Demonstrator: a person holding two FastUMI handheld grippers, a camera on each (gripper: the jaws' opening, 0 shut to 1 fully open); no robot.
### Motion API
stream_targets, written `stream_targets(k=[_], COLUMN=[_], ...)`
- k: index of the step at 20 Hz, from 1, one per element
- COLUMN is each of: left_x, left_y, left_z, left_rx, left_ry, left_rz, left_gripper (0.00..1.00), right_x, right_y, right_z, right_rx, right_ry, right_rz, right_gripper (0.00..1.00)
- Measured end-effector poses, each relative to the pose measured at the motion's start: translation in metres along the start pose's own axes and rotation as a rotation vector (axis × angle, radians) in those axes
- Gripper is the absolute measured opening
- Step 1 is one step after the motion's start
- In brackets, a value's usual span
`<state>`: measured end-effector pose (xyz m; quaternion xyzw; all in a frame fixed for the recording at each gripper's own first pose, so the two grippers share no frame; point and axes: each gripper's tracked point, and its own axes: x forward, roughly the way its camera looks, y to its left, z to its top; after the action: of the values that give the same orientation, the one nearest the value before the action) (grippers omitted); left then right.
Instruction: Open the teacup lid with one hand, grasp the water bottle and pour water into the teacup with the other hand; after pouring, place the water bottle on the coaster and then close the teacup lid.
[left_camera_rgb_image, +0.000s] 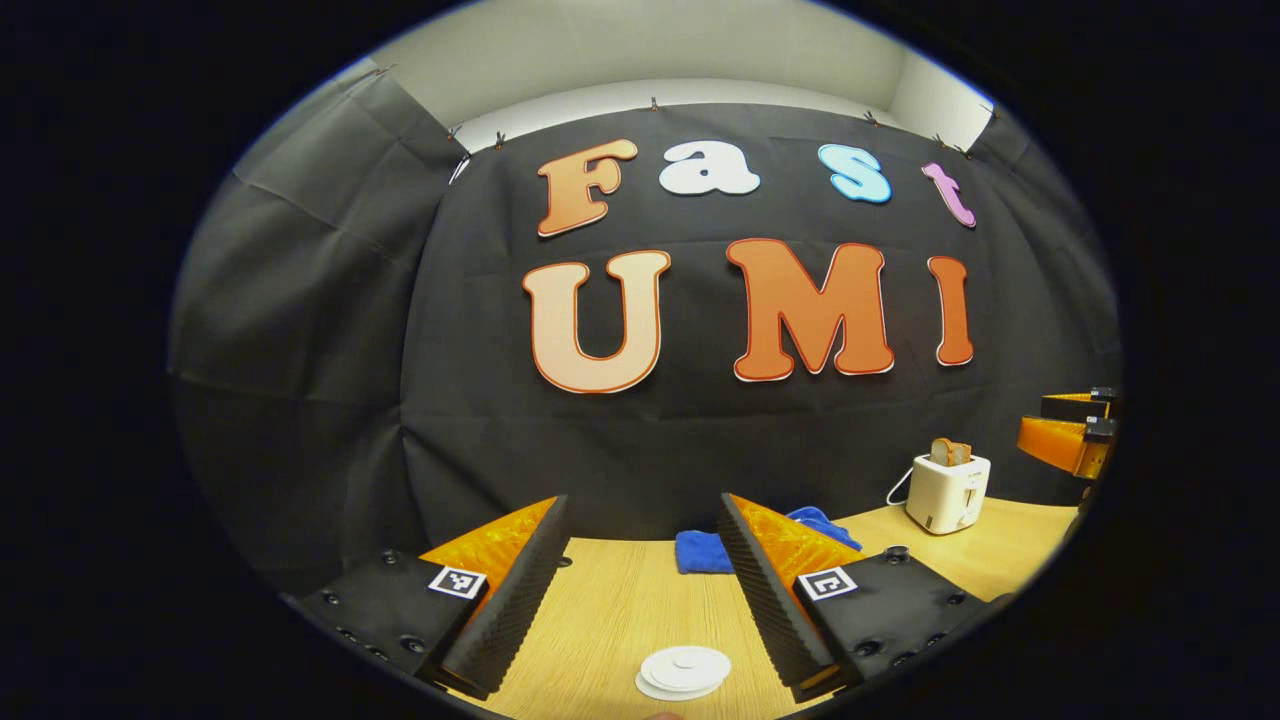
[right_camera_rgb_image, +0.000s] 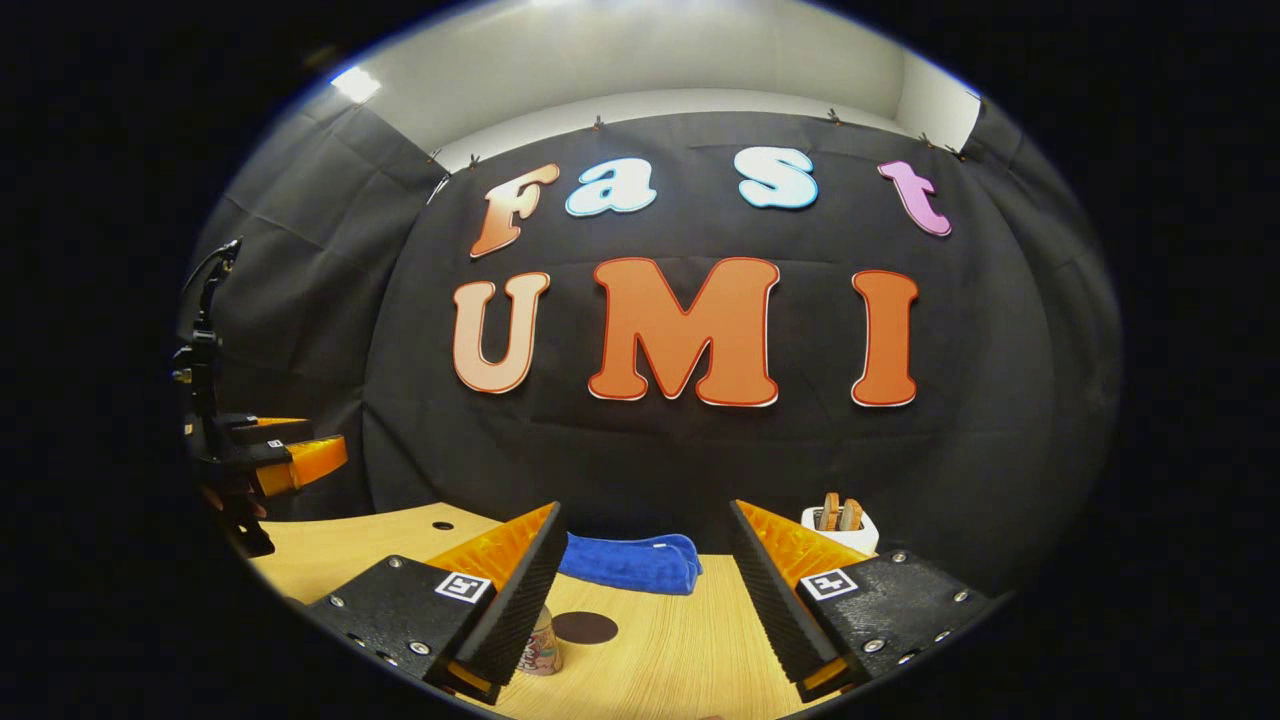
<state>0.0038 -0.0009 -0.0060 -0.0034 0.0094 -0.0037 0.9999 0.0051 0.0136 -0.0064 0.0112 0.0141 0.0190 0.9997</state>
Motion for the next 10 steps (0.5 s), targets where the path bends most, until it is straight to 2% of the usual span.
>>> stream_targets(k=[6,10], left_x=[0.001,0.004], left_y=[-0.003,-0.002], left_z=[0.000,-0.020], left_rx=[-0.004,0.029], left_ry=[-0.001,0.034], left_rz=[-0.001,0.021], left_gripper=[0.98,0.98], right_x=[0.003,0.003], right_y=[0.000,0.013], right_z=[0.012,-0.001], right_rx=[-0.017,-0.012], right_ry=[-0.034,-0.014], right_rz=[-0.015,0.019], right_gripper=[0.96,0.96])
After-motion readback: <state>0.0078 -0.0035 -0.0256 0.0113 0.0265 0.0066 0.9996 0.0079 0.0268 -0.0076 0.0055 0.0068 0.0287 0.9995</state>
